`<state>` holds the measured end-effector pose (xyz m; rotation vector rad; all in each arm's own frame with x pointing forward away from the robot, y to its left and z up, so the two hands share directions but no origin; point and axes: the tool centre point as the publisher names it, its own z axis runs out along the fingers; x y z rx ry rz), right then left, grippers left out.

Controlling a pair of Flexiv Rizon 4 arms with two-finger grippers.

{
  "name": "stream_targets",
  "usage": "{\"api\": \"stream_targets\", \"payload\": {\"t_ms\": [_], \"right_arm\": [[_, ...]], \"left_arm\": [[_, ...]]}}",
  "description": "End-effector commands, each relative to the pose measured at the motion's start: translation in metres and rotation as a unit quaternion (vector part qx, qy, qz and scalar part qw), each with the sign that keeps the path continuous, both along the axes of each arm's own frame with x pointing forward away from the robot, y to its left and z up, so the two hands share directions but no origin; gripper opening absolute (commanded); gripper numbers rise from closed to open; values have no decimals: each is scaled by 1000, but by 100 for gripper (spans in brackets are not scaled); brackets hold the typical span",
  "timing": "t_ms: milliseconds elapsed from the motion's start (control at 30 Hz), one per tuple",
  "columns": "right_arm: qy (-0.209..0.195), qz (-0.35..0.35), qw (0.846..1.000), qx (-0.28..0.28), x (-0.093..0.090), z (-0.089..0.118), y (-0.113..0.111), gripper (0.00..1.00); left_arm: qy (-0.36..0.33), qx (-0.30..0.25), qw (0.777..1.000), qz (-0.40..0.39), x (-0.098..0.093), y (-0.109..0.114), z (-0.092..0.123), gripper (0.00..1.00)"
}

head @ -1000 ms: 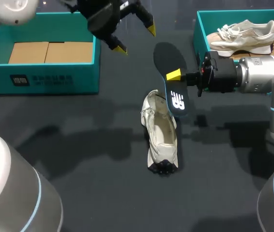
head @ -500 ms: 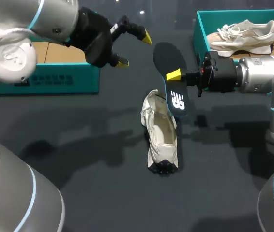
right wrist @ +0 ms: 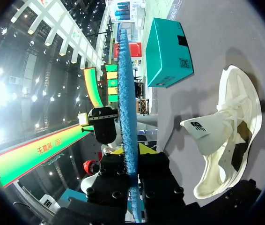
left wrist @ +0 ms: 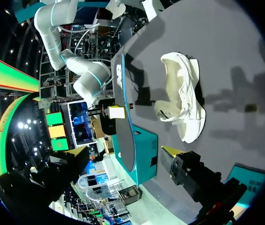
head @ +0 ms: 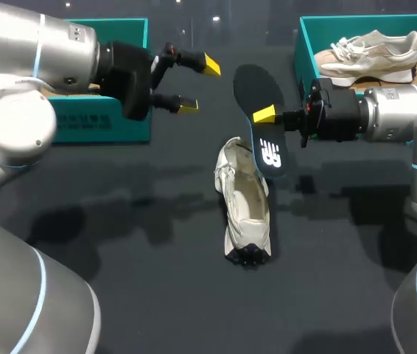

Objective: Take the shoe out of the shoebox, open the shoe tongue, remove and reinsert the insole, then place the shoe into the shoebox

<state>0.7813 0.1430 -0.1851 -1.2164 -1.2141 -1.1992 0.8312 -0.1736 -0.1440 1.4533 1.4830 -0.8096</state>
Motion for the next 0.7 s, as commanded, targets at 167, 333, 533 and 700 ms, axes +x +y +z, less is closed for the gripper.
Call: {"api": "stream_targets", "payload": {"t_ms": [167, 333, 533, 700], "right_arm": [[0, -1, 1000, -1, -1, 0, 0, 0], [-9, -17, 1000, 10, -3, 5, 4, 0], [-10, -17, 999, 45, -5, -3, 10, 0], [-10, -17, 999, 45, -5, -3, 10, 0]], "left_arm": [[5, -56, 998, -16, 1, -8, -10, 100], [21, -83, 996, -5, 0, -14, -17, 100], [53, -103, 993, -3, 5, -19, -23, 100], [53, -103, 993, -3, 5, -19, -23, 100]]}}
